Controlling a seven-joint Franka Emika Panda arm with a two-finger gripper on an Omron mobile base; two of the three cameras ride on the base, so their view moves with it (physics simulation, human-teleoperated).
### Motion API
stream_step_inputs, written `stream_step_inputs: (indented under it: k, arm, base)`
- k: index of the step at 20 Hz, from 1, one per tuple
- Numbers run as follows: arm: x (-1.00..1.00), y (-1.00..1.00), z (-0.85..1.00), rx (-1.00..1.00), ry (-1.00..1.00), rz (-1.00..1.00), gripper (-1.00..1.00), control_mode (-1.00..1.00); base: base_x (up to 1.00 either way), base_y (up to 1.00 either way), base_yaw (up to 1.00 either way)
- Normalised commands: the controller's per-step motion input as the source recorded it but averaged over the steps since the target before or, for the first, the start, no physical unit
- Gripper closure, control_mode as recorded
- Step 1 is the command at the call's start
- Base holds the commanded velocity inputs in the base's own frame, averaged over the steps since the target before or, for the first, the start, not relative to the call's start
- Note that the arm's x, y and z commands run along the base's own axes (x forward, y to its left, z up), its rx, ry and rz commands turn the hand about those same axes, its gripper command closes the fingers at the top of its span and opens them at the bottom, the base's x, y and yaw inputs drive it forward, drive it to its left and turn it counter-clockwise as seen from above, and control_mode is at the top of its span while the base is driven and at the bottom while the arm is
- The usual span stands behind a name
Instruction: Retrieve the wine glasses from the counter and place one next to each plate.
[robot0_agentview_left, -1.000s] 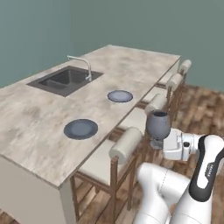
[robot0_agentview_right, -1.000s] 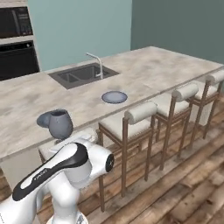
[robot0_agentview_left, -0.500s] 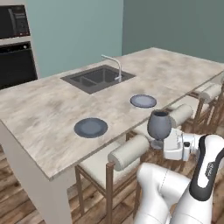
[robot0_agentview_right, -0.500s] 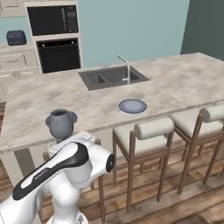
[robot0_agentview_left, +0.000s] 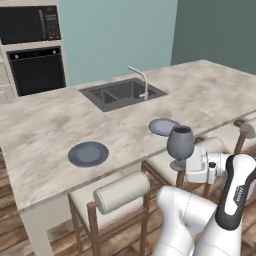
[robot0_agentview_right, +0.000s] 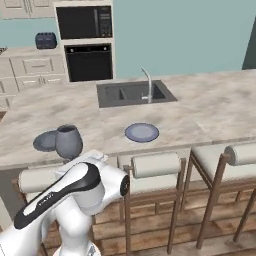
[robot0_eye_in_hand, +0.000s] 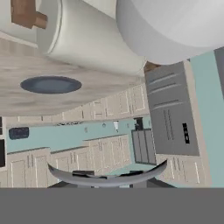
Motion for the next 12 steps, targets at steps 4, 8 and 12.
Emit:
stream_step_inputs:
  k: [4,8,12]
  arm:
    - [0.00,0.00,0.00,0.00,0.00,0.00,1.00,1.00]
    - [0.00,0.00,0.00,0.00,0.00,0.00,1.00,1.00]
    - [0.00,0.00,0.00,0.00,0.00,0.00,1.00,1.00]
  base:
    - [0.37,-0.54,0.18]
    - [0.38,0.28,0.05]
    - [0.13,0.76,0.19]
